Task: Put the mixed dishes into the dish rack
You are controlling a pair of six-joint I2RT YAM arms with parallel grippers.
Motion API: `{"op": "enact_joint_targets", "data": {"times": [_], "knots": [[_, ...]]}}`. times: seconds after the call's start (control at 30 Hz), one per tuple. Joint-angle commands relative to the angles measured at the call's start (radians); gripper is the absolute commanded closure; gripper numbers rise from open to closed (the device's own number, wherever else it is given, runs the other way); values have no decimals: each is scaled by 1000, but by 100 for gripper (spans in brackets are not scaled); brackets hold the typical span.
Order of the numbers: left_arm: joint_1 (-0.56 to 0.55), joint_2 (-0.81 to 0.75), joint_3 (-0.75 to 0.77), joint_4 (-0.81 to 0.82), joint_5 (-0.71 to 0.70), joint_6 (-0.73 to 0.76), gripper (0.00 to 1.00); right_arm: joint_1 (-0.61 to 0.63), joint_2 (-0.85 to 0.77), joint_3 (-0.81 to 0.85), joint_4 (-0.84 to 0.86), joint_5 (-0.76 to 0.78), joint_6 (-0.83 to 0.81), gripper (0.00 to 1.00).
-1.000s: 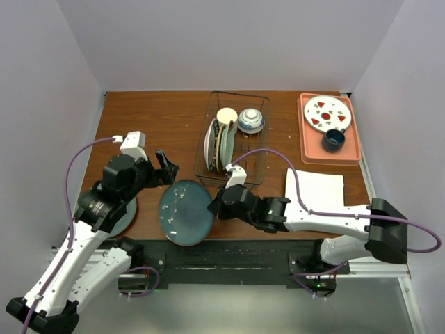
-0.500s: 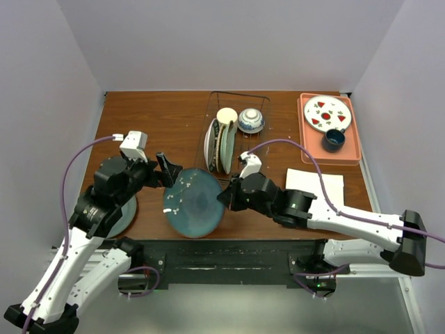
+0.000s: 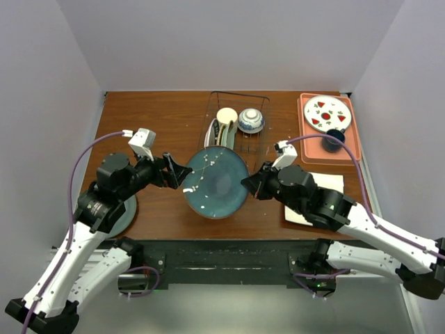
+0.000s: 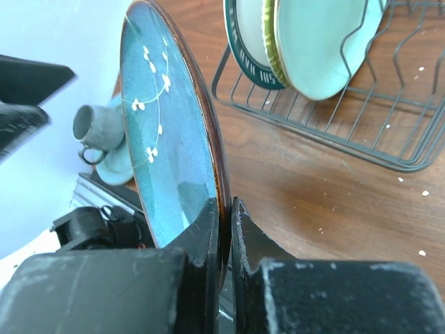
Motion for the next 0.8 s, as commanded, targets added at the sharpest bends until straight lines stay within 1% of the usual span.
{"op": "enact_joint_targets", "data": {"times": [0.0, 0.1, 0.2, 0.33, 0.4, 0.43, 0.47, 0.53, 0.57, 0.67, 0.73, 0.77], "knots": [[7, 19, -42, 106, 136, -27, 0, -2, -103, 118, 140, 28, 24, 100], [7, 37, -55, 120, 154, -11, 0, -2, -134, 133, 121, 31, 17, 100], [7, 49, -66, 155, 225, -16, 0, -2, -163, 153, 97, 31, 11, 100], [7, 63, -101, 249, 349, -57, 0, -2, -193, 155, 107, 13, 6, 100], [7, 71, -111, 281, 395, -88, 3, 0, -208, 144, 115, 1, 9, 100], [7, 72, -121, 324, 444, -99, 4, -2, -211, 142, 116, -1, 9, 100], [7, 72, -127, 345, 467, -111, 9, -2, -214, 141, 118, -4, 11, 100], [7, 71, -143, 403, 516, -145, 13, -2, -217, 136, 124, -13, 12, 100], [7, 69, -149, 422, 532, -157, 19, -2, -220, 132, 132, -18, 9, 100], [7, 66, -164, 485, 565, -192, 26, -2, -222, 121, 156, -45, 11, 100], [7, 66, -166, 494, 568, -203, 31, -2, -216, 116, 164, -59, 12, 100], [7, 65, -166, 496, 570, -208, 35, -2, -214, 113, 164, -61, 15, 100]]}}
